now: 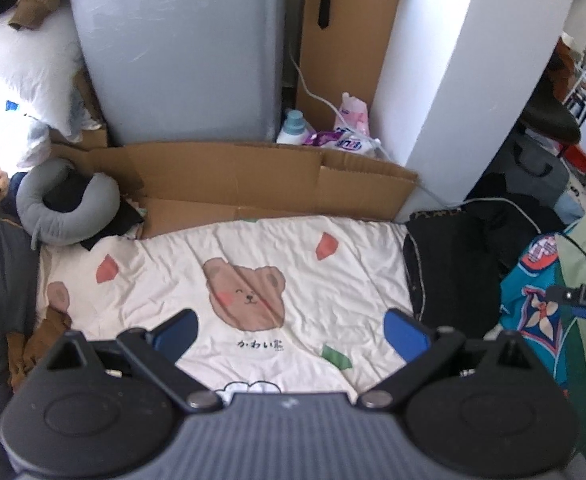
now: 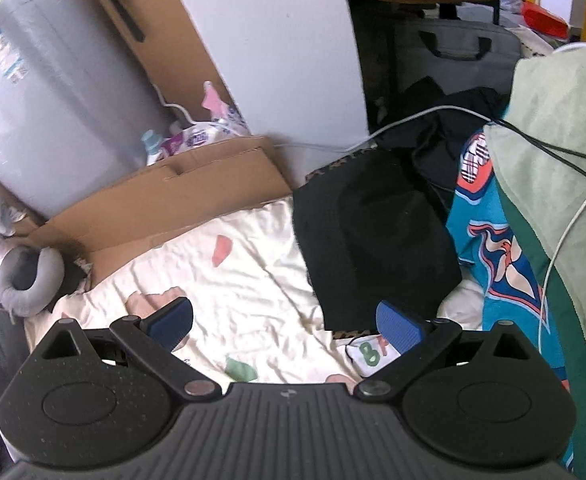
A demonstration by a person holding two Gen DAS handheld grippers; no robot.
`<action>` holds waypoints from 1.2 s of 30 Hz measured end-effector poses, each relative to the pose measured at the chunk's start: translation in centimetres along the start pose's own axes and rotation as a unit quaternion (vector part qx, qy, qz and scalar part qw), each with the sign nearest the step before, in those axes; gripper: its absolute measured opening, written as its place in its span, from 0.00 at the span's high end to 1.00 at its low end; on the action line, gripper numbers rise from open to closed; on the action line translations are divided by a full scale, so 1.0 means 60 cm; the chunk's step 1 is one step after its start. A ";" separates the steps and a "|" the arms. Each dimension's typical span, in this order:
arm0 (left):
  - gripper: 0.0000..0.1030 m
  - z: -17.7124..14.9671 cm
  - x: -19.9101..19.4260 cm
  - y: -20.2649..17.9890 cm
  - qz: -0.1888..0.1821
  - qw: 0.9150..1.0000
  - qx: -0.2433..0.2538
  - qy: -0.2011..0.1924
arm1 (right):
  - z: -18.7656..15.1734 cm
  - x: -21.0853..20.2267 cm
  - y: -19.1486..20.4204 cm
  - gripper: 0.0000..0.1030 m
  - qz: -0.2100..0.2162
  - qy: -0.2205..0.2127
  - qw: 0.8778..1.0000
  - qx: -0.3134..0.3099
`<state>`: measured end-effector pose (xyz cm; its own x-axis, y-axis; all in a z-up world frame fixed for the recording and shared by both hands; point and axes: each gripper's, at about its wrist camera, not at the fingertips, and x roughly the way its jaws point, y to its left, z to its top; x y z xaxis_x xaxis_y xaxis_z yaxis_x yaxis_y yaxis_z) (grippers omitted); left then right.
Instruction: Fold clothes
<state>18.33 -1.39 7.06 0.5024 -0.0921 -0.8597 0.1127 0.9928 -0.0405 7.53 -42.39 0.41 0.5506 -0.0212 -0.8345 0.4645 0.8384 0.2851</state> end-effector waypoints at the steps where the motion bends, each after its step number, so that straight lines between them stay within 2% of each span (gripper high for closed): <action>1: 0.00 -0.007 -0.003 0.003 0.008 1.000 -0.005 -0.001 | -0.001 -0.007 0.005 0.02 0.003 0.000 1.000 0.000; 4: 0.00 -0.031 -0.009 0.011 0.026 1.000 -0.011 -0.006 | -0.006 -0.025 0.022 0.02 0.017 -0.005 1.000 -0.005; 10: 0.00 -0.077 -0.026 0.025 0.022 0.999 -0.041 -0.025 | -0.016 -0.051 0.061 0.02 0.026 -0.011 0.999 -0.030; 16: 0.00 -0.113 -0.043 0.032 0.025 0.996 -0.072 -0.044 | -0.027 -0.065 0.073 0.02 0.020 -0.013 0.999 -0.047; 20: 0.00 -0.133 -0.050 0.028 0.031 0.996 -0.079 -0.043 | -0.034 -0.070 0.077 0.02 0.017 -0.011 0.998 -0.057; 30: 0.00 -0.188 -0.075 0.031 0.065 0.991 -0.093 -0.070 | -0.069 -0.088 0.110 0.02 0.028 -0.015 0.995 -0.098; 36: 0.00 -0.214 -0.076 0.036 0.067 0.988 -0.113 -0.075 | -0.096 -0.081 0.130 0.02 0.032 -0.006 0.991 -0.131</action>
<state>5.26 2.14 4.38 0.6230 0.0488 -0.7807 -0.1500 0.9870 -0.0580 4.47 -32.61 3.97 0.5822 0.0323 -0.8124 0.2322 0.9510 0.2042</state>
